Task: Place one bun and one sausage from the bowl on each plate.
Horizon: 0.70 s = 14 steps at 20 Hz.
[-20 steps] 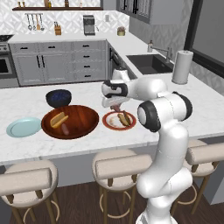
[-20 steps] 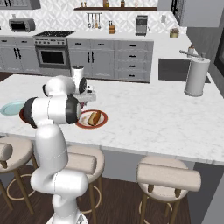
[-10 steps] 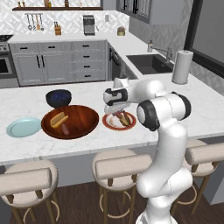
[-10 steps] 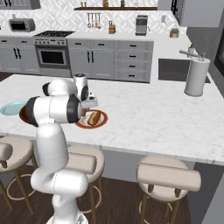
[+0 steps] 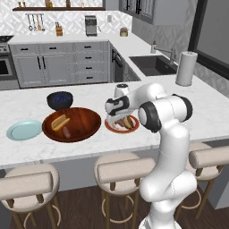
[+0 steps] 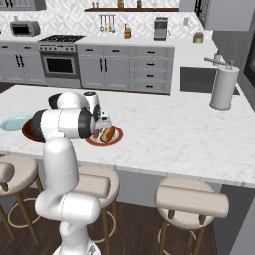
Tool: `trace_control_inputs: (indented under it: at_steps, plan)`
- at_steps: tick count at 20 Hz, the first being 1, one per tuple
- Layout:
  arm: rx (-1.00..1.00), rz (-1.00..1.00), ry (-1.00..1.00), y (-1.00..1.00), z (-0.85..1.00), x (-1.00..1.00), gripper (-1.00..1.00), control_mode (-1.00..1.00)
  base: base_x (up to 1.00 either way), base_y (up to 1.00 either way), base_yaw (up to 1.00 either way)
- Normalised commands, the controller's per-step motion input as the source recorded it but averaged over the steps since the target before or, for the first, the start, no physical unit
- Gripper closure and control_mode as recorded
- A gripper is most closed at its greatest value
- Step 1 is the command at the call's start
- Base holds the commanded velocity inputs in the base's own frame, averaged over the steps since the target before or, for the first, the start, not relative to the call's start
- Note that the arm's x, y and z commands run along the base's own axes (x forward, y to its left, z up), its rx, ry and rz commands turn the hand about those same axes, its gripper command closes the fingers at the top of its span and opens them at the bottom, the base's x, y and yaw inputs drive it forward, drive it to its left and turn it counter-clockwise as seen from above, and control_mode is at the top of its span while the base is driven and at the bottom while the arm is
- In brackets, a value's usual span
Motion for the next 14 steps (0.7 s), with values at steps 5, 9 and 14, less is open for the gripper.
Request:
trace_control_inputs:
  at_steps: [5, 9, 14]
  plan:
    - [0.00, -0.03, 0.00, 0.00, -0.08, 0.00, 1.00, -1.00, 0.00, 0.00, 0.00]
    - [0.00, -0.12, 0.00, 0.00, 0.00, 0.00, 1.00, -1.00, 0.00, 0.00, 0.00]
    - [0.00, -0.09, 0.00, 0.00, 0.00, 0.00, -1.00, -1.00, 0.00, 0.00, 0.00]
